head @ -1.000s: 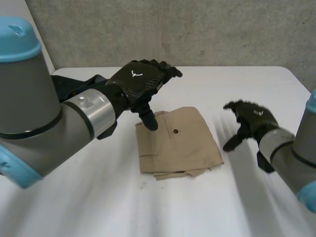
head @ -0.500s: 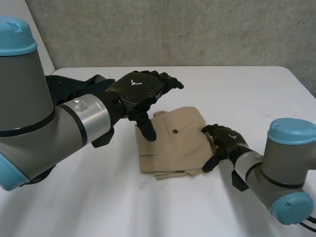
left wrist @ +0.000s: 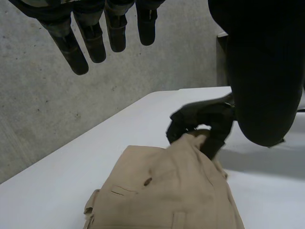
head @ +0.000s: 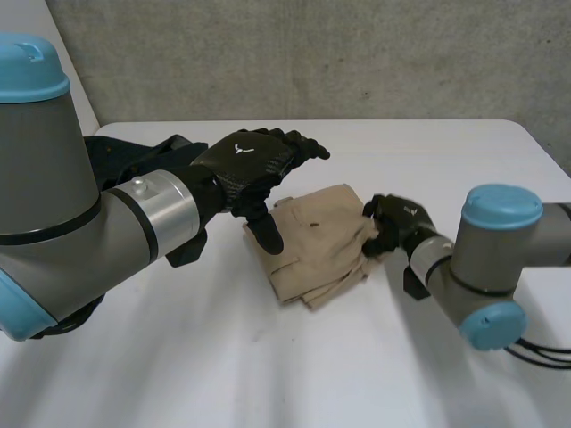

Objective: Fold the laundry.

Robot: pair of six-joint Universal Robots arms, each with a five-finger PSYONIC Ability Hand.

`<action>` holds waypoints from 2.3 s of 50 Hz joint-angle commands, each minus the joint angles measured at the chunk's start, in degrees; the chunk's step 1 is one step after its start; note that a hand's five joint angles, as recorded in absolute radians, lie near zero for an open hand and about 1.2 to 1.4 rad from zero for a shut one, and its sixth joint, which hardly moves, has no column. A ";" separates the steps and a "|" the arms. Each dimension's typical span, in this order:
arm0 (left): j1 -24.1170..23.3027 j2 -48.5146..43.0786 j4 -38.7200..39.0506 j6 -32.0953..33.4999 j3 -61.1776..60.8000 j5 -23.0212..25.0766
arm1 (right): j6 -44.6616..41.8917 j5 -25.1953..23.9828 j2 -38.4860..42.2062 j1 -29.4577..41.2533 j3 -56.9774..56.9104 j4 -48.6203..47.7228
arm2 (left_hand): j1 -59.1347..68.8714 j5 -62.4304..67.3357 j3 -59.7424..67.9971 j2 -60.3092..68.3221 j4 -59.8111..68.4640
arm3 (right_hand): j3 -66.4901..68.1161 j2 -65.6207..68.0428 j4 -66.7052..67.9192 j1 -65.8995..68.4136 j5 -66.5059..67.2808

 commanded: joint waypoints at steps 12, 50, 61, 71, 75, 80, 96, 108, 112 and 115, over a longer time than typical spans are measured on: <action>0.08 -0.20 0.84 -1.09 -0.07 -0.09 | -1.80 5.76 22.02 -14.24 -46.80 16.47 | 1.16 -0.62 -0.56 -0.27 0.07 | 16.64 13.32 12.02 29.36 19.27; 0.08 -2.40 0.92 -1.09 0.11 -0.18 | -26.76 3.56 35.75 -32.18 -71.18 24.04 | 0.65 -1.12 -1.07 -0.78 -0.43 | -53.36 -56.68 -57.98 -40.64 -50.73; 0.17 -1.00 1.01 -3.20 0.28 -0.27 | -41.61 10.59 21.70 -32.09 -66.70 24.74 | 0.48 -1.29 -1.23 -0.95 -0.60 | -53.36 -56.68 -57.98 -40.64 -50.73; 3.58 4.79 4.17 -3.20 0.11 -0.18 | -41.36 12.44 6.67 -19.89 -60.11 22.29 | -0.86 -2.63 -2.58 -2.29 -1.94 | -53.36 -56.68 -57.98 -40.64 -50.73; 8.86 7.26 6.02 -3.28 0.46 -0.18 | -37.06 10.60 3.32 -14.52 -53.27 20.27 | -0.86 -2.64 -2.58 -2.29 -1.95 | -53.36 -56.68 -57.98 -40.64 -50.73; 15.80 7.36 8.13 -2.76 2.03 0.35 | -31.35 -1.14 -3.51 -6.36 -36.69 18.16 | 0.14 -1.63 -1.57 -1.29 -0.94 | -53.36 -56.68 -57.98 -40.64 -50.73; 26.71 -15.04 8.31 20.88 12.93 -2.19 | -41.79 -12.08 -16.54 8.08 4.57 11.47 | 0.99 -0.79 -0.73 -0.44 -0.10 | -53.36 -56.68 -57.98 -40.64 -50.73; 26.45 -35.17 20.16 24.05 24.09 -3.69 | -44.08 -12.52 -21.11 7.99 17.14 8.58 | 4.34 2.57 2.62 2.91 3.26 | -53.36 -56.68 -57.98 -40.64 -50.73; 26.62 -41.59 21.93 24.05 31.11 -3.69 | -44.08 -12.52 -21.64 7.81 19.87 6.29 | 6.37 4.60 4.65 4.94 5.29 | -53.36 -56.68 -57.98 -40.64 -50.73; 26.80 -46.69 21.58 24.05 37.18 -3.52 | -44.08 -12.52 -21.82 7.81 21.45 5.58 | 9.39 7.62 7.67 7.96 8.31 | -53.36 -56.68 -57.98 -40.64 -50.73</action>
